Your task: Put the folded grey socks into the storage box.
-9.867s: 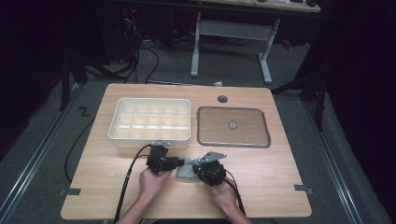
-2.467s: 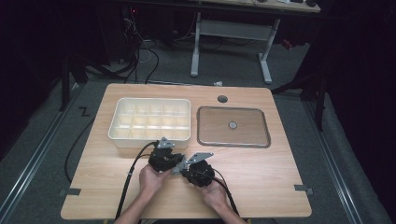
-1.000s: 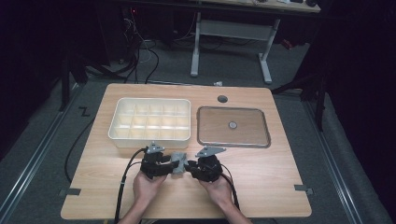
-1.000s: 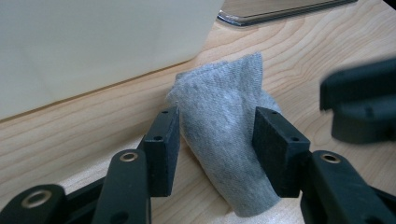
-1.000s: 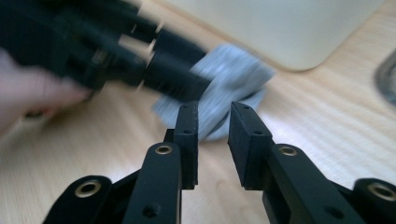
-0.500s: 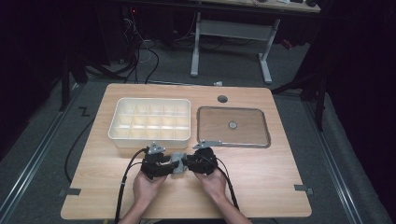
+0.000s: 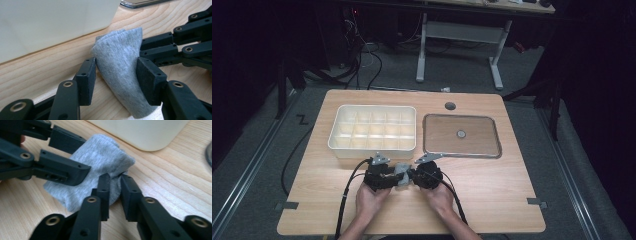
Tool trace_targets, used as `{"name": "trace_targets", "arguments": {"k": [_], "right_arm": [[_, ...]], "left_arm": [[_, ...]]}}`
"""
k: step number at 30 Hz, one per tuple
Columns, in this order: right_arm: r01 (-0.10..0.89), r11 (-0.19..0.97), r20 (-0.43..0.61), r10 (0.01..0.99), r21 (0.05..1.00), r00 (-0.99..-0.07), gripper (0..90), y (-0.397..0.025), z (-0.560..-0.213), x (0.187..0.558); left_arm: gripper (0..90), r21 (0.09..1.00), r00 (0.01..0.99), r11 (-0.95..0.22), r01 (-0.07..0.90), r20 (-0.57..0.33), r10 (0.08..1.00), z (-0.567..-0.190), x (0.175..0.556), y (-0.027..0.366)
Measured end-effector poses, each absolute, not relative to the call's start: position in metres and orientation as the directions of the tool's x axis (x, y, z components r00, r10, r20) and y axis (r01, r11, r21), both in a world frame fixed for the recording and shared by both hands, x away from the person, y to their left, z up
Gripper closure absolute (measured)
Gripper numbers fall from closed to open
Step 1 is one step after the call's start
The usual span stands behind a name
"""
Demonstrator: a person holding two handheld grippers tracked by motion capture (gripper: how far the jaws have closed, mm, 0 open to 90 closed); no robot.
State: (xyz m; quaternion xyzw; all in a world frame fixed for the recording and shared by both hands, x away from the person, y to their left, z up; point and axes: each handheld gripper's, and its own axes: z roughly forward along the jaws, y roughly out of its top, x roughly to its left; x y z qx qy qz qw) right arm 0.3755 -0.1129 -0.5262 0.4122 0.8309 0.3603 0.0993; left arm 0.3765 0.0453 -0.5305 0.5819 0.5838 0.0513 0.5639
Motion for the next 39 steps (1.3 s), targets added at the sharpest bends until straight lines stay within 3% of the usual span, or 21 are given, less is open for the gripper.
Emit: {"name": "trace_targets", "arguments": {"k": [10, 15, 20, 27, 39], "right_arm": [[0.608, 0.406, 0.139, 0.744, 0.683, -0.654, 82.5, -0.114, -0.527, 0.376], [0.612, 0.399, 0.141, 0.751, 0.683, -0.646, 74.9, -0.111, -0.527, 0.375], [0.602, 0.405, 0.138, 0.741, 0.688, -0.657, 73.7, -0.104, -0.528, 0.372], [0.606, 0.407, 0.147, 0.736, 0.684, -0.660, 69.7, -0.100, -0.527, 0.371], [0.602, 0.400, 0.146, 0.738, 0.692, -0.658, 60.7, -0.113, -0.521, 0.368]], "left_arm": [[51.0, 0.709, 0.329, 0.275, 0.650, -0.588, 0.739, -0.530, 0.383, 0.044], [46.1, 0.711, 0.322, 0.250, 0.658, -0.565, 0.760, -0.525, 0.381, 0.049], [40.8, 0.699, 0.303, 0.268, 0.663, -0.578, 0.758, -0.521, 0.380, 0.059], [40.4, 0.660, 0.264, 0.379, 0.649, -0.662, 0.701, -0.513, 0.383, 0.066], [36.4, 0.647, 0.230, 0.342, 0.681, -0.633, 0.739, -0.525, 0.388, 0.057]]}}
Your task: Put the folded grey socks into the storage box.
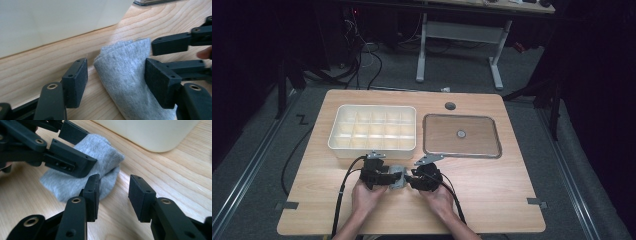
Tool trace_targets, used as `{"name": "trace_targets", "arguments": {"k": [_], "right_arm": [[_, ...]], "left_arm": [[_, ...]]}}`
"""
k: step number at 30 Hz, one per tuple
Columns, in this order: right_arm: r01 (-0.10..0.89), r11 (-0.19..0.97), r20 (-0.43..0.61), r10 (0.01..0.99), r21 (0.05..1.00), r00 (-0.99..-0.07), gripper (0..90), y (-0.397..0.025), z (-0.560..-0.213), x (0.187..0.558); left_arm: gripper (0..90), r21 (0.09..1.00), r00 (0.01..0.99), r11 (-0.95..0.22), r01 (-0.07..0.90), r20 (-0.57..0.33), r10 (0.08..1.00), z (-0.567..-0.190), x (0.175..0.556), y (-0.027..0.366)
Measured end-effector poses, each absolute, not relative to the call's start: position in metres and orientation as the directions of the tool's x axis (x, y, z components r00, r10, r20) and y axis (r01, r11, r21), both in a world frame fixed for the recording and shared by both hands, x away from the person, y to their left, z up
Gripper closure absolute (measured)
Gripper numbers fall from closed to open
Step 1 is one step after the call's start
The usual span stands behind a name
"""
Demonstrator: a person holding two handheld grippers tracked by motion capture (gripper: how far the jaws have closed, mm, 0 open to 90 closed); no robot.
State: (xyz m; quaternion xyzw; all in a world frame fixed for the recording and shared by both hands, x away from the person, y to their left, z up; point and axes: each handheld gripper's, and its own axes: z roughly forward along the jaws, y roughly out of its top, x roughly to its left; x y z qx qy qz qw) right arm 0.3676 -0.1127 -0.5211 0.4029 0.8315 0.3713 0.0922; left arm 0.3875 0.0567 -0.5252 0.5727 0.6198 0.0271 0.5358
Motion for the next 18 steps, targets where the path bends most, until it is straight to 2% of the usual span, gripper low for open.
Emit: {"name": "trace_targets", "arguments": {"k": [7, 10, 18], "right_arm": [[0.609, 0.368, 0.124, 0.779, 0.702, -0.614, 58.6, -0.143, -0.518, 0.358], [0.594, 0.369, 0.077, 0.802, 0.715, -0.592, 56.6, -0.161, -0.518, 0.353], [0.610, 0.310, 0.028, 0.877, 0.730, -0.479, 53.8, -0.214, -0.521, 0.346]], "left_arm": [[38.2, 0.644, 0.222, 0.339, 0.686, -0.629, 0.745, -0.525, 0.387, 0.055], [42.3, 0.643, 0.222, 0.339, 0.687, -0.629, 0.745, -0.525, 0.386, 0.053], [45.4, 0.648, 0.225, 0.330, 0.686, -0.621, 0.751, -0.525, 0.385, 0.052]]}}
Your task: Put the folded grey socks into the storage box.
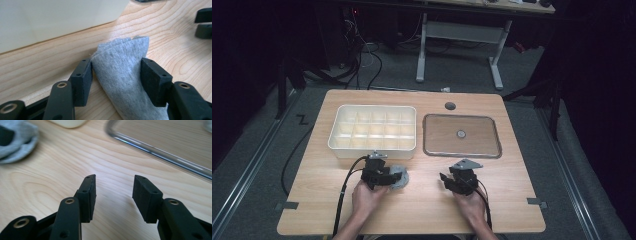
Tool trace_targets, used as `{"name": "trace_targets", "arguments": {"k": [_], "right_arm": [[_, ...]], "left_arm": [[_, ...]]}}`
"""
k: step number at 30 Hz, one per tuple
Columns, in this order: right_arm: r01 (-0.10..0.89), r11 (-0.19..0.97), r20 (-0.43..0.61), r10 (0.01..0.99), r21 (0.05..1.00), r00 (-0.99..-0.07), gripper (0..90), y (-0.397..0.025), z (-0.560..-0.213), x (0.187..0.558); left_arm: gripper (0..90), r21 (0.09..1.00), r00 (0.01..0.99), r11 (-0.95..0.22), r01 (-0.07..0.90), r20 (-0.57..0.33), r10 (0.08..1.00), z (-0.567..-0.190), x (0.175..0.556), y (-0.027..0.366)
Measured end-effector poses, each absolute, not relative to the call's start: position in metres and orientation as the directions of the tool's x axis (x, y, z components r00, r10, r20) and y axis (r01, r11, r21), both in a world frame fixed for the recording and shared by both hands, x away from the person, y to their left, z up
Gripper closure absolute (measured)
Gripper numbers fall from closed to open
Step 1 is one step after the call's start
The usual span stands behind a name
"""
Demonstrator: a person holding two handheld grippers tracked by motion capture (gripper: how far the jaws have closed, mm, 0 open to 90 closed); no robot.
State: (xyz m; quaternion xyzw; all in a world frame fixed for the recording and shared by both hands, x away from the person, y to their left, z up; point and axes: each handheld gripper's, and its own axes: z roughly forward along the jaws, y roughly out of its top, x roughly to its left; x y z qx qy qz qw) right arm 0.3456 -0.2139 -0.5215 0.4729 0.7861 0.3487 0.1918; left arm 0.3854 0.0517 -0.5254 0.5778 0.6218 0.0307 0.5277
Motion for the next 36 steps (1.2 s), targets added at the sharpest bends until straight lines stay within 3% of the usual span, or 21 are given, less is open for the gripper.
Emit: {"name": "trace_targets", "arguments": {"k": [13, 24, 36], "right_arm": [[0.667, 0.219, 0.015, 0.945, 0.712, -0.327, 50.8, -0.272, -0.527, 0.345], [0.637, 0.247, -0.021, 0.940, 0.731, -0.340, 39.1, -0.269, -0.532, 0.341], [0.639, 0.247, -0.018, 0.939, 0.729, -0.343, 38.7, -0.268, -0.532, 0.342]], "left_arm": [[46.7, 0.653, 0.224, 0.319, 0.686, -0.608, 0.762, -0.525, 0.385, 0.050], [51.8, 0.645, 0.223, 0.332, 0.688, -0.623, 0.749, -0.525, 0.385, 0.051], [58.6, 0.649, 0.229, 0.346, 0.677, -0.632, 0.740, -0.526, 0.383, 0.049]]}}
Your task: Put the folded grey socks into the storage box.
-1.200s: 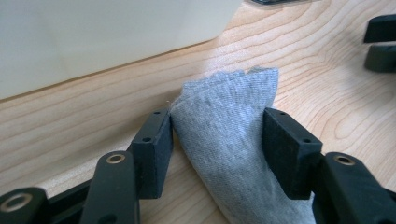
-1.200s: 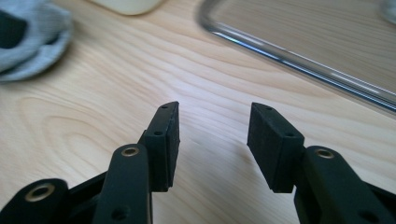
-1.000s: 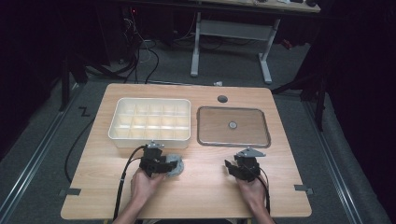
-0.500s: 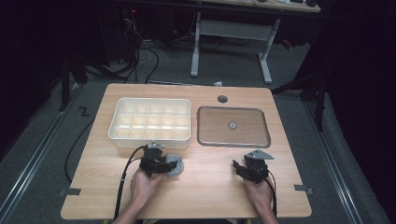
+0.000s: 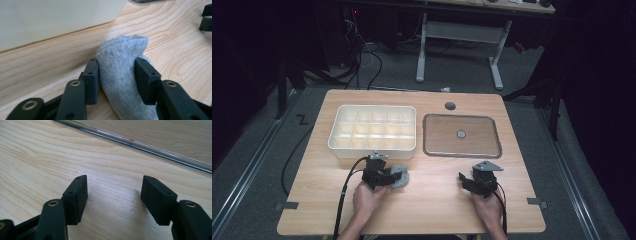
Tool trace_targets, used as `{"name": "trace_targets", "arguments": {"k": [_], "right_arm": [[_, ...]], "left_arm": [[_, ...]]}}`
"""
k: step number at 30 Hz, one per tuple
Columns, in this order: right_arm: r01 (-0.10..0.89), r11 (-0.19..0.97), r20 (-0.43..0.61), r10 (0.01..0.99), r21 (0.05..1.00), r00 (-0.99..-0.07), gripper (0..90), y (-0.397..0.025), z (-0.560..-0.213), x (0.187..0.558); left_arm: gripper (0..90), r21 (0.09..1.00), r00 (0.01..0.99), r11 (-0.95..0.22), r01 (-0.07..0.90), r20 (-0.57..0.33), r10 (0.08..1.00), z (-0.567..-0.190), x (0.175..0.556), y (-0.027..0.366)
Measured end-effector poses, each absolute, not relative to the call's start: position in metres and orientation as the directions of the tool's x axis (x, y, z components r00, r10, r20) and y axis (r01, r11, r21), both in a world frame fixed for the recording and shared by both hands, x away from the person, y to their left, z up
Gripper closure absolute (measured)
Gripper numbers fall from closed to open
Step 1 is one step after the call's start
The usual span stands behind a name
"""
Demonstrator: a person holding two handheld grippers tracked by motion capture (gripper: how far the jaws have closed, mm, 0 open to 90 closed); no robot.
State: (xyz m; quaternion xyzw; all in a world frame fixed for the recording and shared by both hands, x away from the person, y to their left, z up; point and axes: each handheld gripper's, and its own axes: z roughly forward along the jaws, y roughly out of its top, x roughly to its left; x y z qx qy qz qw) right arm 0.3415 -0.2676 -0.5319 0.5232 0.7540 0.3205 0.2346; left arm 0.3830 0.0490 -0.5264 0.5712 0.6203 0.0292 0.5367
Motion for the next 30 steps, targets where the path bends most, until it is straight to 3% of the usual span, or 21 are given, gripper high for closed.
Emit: {"name": "trace_targets", "arguments": {"k": [9, 30], "right_arm": [[0.639, 0.246, -0.015, 0.939, 0.729, -0.344, 38.6, -0.2677, -0.5319, 0.3419], [0.637, 0.248, -0.017, 0.938, 0.730, -0.346, 38.6, -0.2682, -0.5320, 0.3424]], "left_arm": [[65.1, 0.647, 0.243, 0.332, 0.686, -0.634, 0.734, -0.5250, 0.3835, 0.0485], [69.3, 0.610, 0.267, 0.343, 0.714, -0.690, 0.672, -0.5207, 0.3838, 0.0514]]}}
